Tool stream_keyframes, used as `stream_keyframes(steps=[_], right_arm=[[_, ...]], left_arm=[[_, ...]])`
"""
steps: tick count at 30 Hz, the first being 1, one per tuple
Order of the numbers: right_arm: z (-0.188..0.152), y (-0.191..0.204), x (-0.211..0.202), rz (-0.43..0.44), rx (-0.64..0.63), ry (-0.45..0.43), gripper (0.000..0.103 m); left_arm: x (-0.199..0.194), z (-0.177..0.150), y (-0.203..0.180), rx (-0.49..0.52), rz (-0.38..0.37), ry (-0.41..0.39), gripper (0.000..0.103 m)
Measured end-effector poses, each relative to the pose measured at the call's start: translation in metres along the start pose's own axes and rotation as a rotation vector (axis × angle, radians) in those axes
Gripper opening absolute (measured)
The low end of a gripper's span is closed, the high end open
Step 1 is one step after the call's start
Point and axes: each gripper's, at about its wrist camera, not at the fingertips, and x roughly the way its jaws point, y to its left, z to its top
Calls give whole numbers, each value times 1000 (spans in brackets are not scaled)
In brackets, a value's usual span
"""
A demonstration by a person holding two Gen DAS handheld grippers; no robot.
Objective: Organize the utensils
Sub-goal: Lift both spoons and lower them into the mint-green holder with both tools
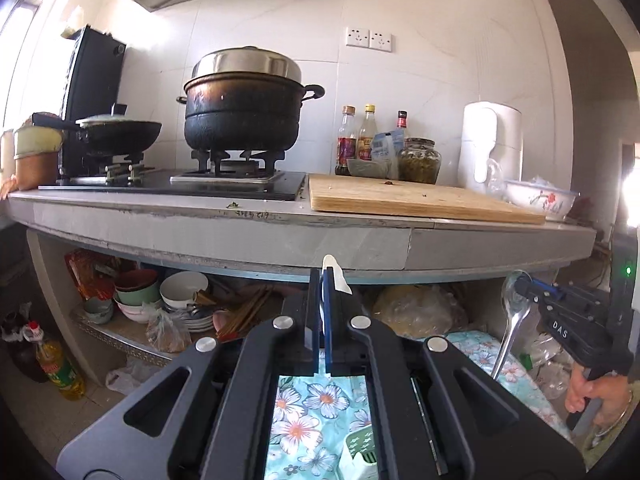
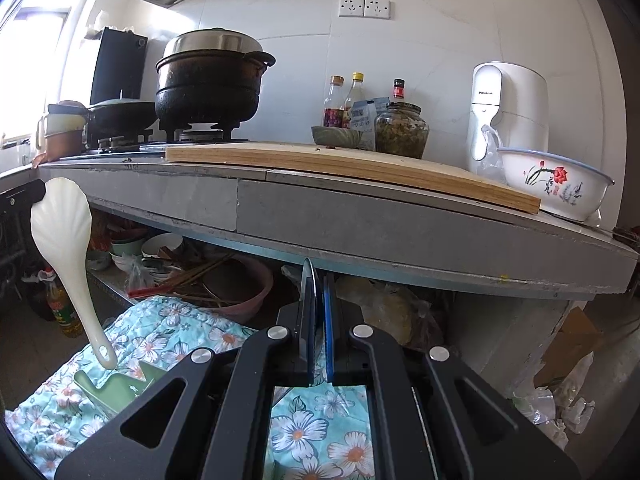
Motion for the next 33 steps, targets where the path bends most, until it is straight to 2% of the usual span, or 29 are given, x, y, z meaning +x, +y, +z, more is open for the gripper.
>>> stream_keyframes(steps=[15,23,25,27,29,31,33], right_arm=[[-7,-4,6,29,32,29,4],[-28,-6,19,112,69,108,6],[-32,-6,20,147,82,124,6],[-35,-5,18,177,89,133,7],[-37,-4,14,197,91,137,15],[-37,-3,7,202,94,125,31],[-37,-4,-1,210,97,111,39]], left_arm=[[39,-57,-24,93,27,122,1],[56,-82,-24,73,-26,235,2],[55,-85,-22,58,-44,249,9],[54,-84,-20,40,-58,250,27],[50,-83,-18,32,-65,247,32],[45,-82,-17,25,-72,247,39],[38,-82,-15,17,-77,246,46]])
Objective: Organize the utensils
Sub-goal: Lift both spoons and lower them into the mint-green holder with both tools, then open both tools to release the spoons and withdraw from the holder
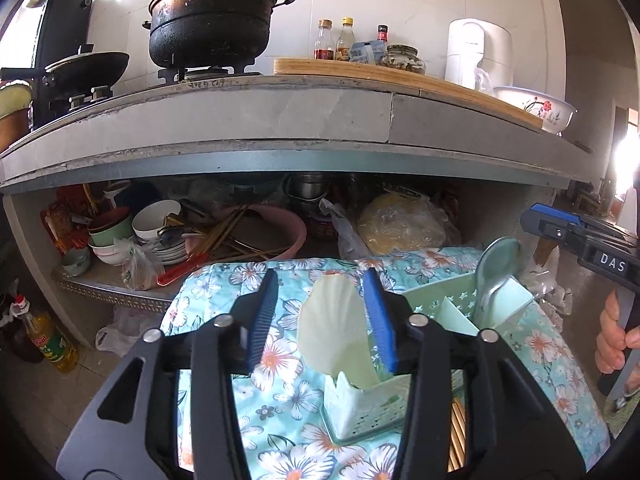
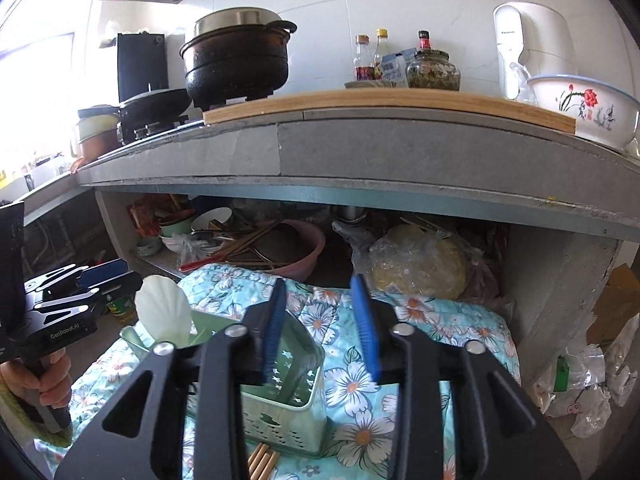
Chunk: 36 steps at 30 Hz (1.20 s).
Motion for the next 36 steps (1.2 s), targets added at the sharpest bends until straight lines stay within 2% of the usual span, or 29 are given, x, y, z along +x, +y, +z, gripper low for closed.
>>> stream_keyframes(steps=[8,15,20,26,34,36], right_arm=[[-6,-7,-49,34,72,-32,46],[-47,-18,-96,26,150,23,50],[-104,-28,-103,36,261,146,51],[-166,-25,-86,83,380,314,51],[-194,-3,-50,50,300,480,51],[-197,2,-41,30,251,512,47]], left_arm=[[-32,-9,9,-31,-29,17,57],[-59,-46,15,-74,-114,136,59],[-75,-85,11,-102,-199,229,59],[-76,-128,3,-134,-208,328,59],[-76,-154,3,-184,-166,366,58],[-75,-158,3,-185,-150,370,58]])
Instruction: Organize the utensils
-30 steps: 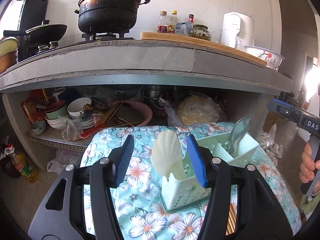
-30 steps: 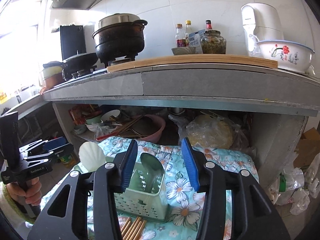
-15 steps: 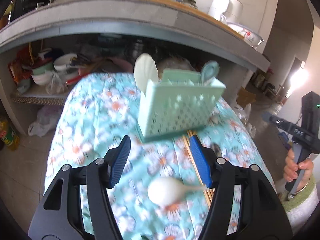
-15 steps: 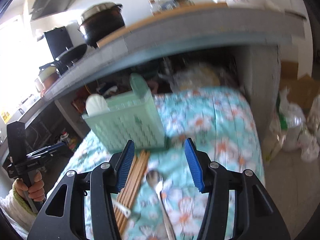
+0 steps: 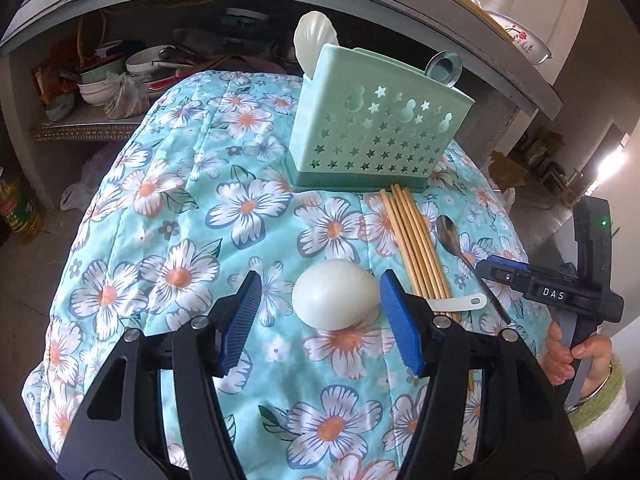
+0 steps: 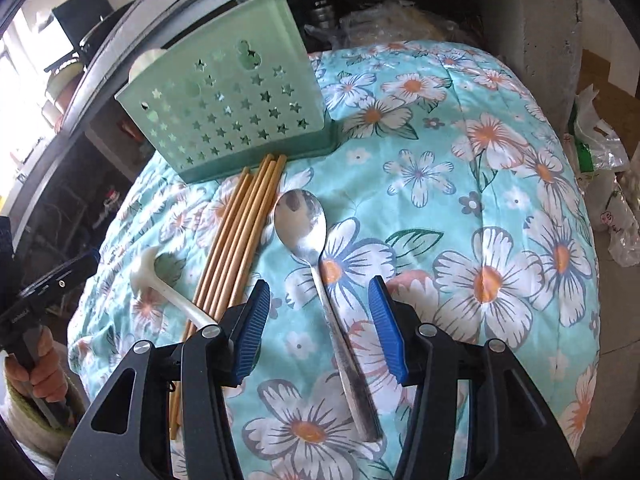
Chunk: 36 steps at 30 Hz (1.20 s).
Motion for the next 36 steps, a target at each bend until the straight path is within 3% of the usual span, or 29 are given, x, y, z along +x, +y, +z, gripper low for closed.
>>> stream_keyframes(steps=[5,7,9,17,23,30,36], right_arm=[[0,13,14,-91,-108,41,35],[-2,17,15,-135,-139,42,18],[-2,15,15,-122,-114,48,9],[-1,-13,0,-15,80,28,5],[4,-10,-25,35,124,-19,5],[6,35,-54,162,86,-53,5],[-8,92,-26,308,37,44,5]], left_arm=[[1,-1,-2,13,12,-9,57],[3,-2,-3,20,9,-8,57],[5,-3,-5,26,7,-7,57],[6,-1,0,25,-14,-17,57],[4,1,14,-11,-26,-25,57],[-10,4,31,-52,-42,-53,54],[-33,4,48,-116,-155,-78,53]])
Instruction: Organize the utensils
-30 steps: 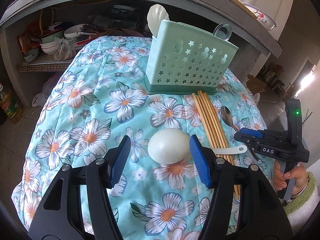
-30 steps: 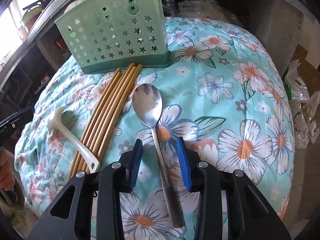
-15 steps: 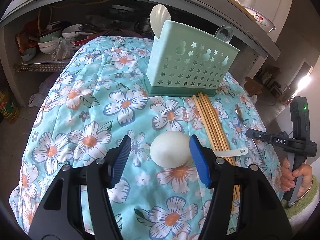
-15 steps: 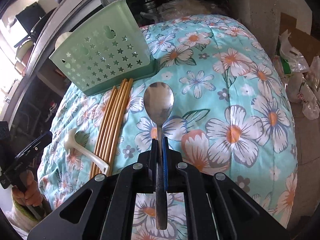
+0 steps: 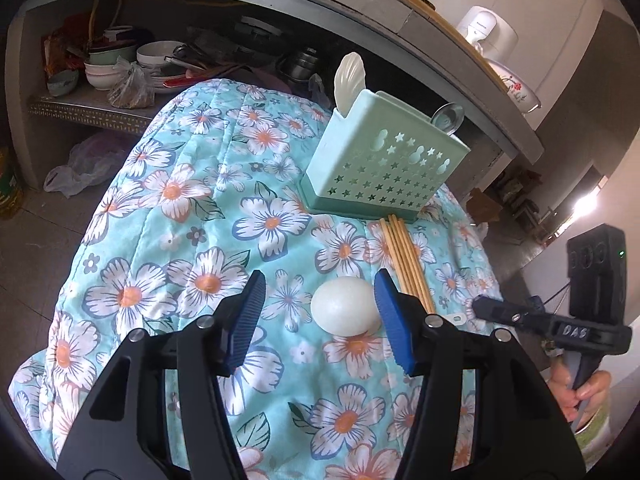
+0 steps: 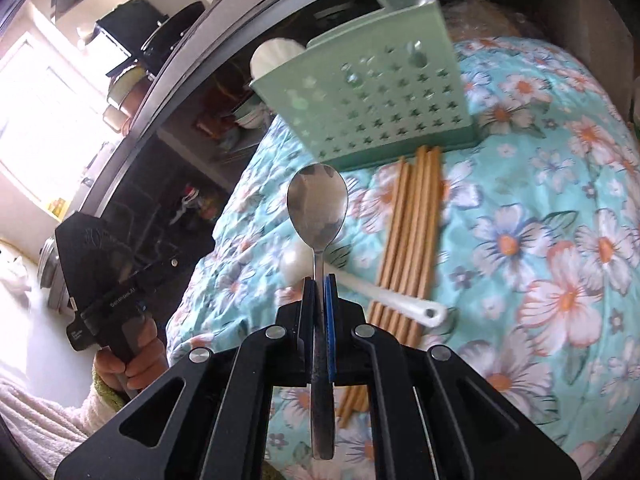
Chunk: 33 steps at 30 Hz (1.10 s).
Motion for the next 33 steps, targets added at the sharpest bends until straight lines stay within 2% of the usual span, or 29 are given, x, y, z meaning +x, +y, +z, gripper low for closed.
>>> stream_keyframes(steps=[5,9,16,21,29,33], right_arm=[[-16,23,58,64,-4,126,5],[-31,31,92,82,19,190,5],[-42,40,101,89,12,208,5],[-47,44,97,123,11,204,5],[-52,49,99,129,5,209,5],[-49,52,91,73,-56,190,9]], left_arm=[[-18,-6,7,-16,-84,-4,53],[-16,-17,17,-38,-85,37,52],[19,-33,39,-189,-177,196,45],[37,-39,53,-292,-220,246,35],[42,-39,61,-313,-177,247,3],[43,-37,64,-298,-135,252,1]])
